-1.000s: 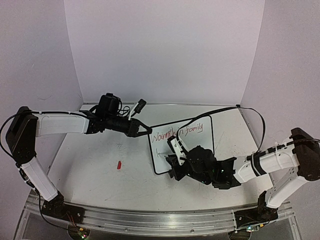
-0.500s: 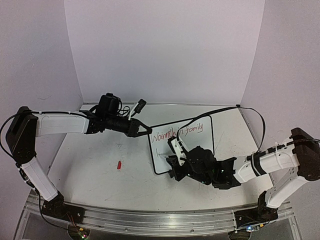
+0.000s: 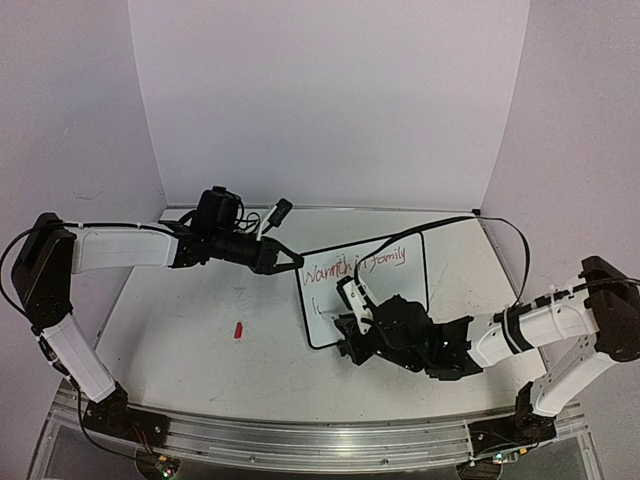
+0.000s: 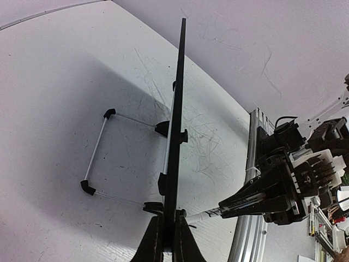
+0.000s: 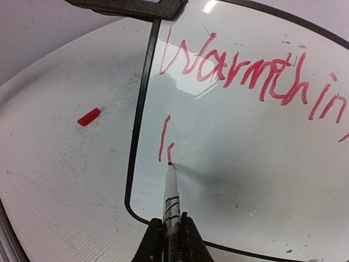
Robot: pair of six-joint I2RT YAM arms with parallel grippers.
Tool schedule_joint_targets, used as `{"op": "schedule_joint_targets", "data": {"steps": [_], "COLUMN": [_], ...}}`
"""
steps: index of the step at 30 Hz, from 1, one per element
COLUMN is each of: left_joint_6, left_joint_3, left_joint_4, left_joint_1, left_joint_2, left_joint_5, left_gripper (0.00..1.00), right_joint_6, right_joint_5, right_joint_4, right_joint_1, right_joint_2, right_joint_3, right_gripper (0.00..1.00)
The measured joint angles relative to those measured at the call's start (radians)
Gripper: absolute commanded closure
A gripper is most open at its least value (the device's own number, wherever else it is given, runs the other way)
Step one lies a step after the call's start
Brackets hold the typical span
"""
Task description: Write a sentence on the whiteboard
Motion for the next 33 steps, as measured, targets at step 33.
{"op": "schedule_joint_targets", "data": {"steps": [33], "left_joint_6": [0.003], "left_joint_3": [0.0], "left_joint_4": [0.0], "left_joint_1": [0.001], "left_joint_2": [0.0], "left_joint_5": [-0.006], "left_gripper": [1.0], "right_joint_6": [0.005], "right_joint_5": [0.025], "right_joint_4": [0.012], "right_joint_1": [-0.013], "right_joint_2": [-0.009], "right_joint_3": [0.007], "right_gripper": [1.0]}}
